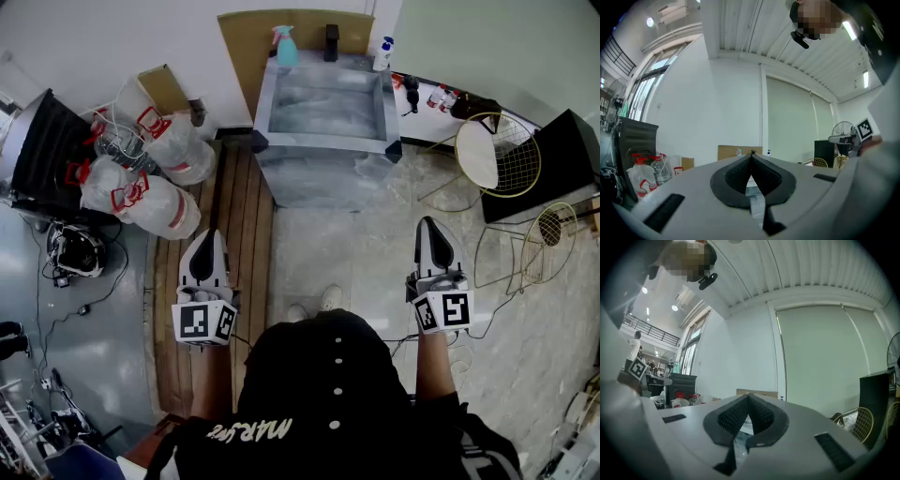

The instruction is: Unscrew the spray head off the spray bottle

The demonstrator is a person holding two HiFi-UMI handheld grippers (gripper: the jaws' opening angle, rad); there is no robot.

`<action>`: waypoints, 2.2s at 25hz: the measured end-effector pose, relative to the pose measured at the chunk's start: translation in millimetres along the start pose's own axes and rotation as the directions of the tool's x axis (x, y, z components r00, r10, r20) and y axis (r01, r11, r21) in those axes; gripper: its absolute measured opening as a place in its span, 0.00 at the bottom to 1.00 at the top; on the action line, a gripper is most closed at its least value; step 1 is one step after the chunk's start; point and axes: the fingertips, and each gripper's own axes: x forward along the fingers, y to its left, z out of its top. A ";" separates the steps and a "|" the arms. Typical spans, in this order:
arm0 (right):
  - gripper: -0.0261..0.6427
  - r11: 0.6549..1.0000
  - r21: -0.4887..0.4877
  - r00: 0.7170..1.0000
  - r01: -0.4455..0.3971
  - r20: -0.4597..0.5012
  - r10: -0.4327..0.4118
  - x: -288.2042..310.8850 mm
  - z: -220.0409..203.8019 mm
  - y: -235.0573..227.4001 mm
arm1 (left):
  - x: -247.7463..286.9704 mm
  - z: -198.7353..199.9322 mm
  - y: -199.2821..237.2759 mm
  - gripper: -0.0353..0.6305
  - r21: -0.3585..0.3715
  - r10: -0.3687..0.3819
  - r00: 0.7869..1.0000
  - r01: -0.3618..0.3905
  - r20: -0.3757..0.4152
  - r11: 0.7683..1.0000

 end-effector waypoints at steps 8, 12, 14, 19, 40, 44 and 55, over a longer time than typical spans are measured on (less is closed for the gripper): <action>0.06 1.000 0.008 1.000 -0.005 -0.001 0.005 4.6 -3.3 -0.8 | 5.3 -1.9 -1.0 0.09 0.006 -0.005 1.000 0.005 -0.004 1.000; 0.06 1.000 0.013 1.000 -0.007 0.000 0.007 6.8 -2.9 -3.7 | 8.6 -1.8 -2.8 0.09 0.008 -0.003 1.000 0.003 -0.007 1.000; 0.06 1.000 0.029 1.000 -0.005 0.014 0.005 7.7 -1.6 -7.6 | 11.2 -3.1 -3.8 0.09 0.016 -0.004 1.000 0.004 -0.008 1.000; 0.05 0.999 0.049 0.999 -0.012 0.048 0.010 11.1 0.7 -28.0 | 25.8 -3.0 -12.2 0.09 0.031 0.011 1.000 -0.010 -0.011 0.999; 0.05 0.996 0.040 0.996 -0.076 0.056 0.074 95.2 -20.2 -91.2 | 127.3 -10.2 -30.5 0.09 -0.013 -0.006 0.999 0.006 0.037 1.000; 0.05 0.998 0.013 0.997 -0.068 0.043 0.067 141.4 -23.1 -96.2 | 176.0 -15.1 -8.7 0.09 -0.013 -0.016 1.000 0.017 0.026 1.000; 0.06 0.999 -0.032 1.000 -0.029 0.009 0.029 332.0 -18.5 -78.0 | 340.8 -2.8 92.4 0.09 -0.006 -0.130 0.991 0.130 -0.013 0.991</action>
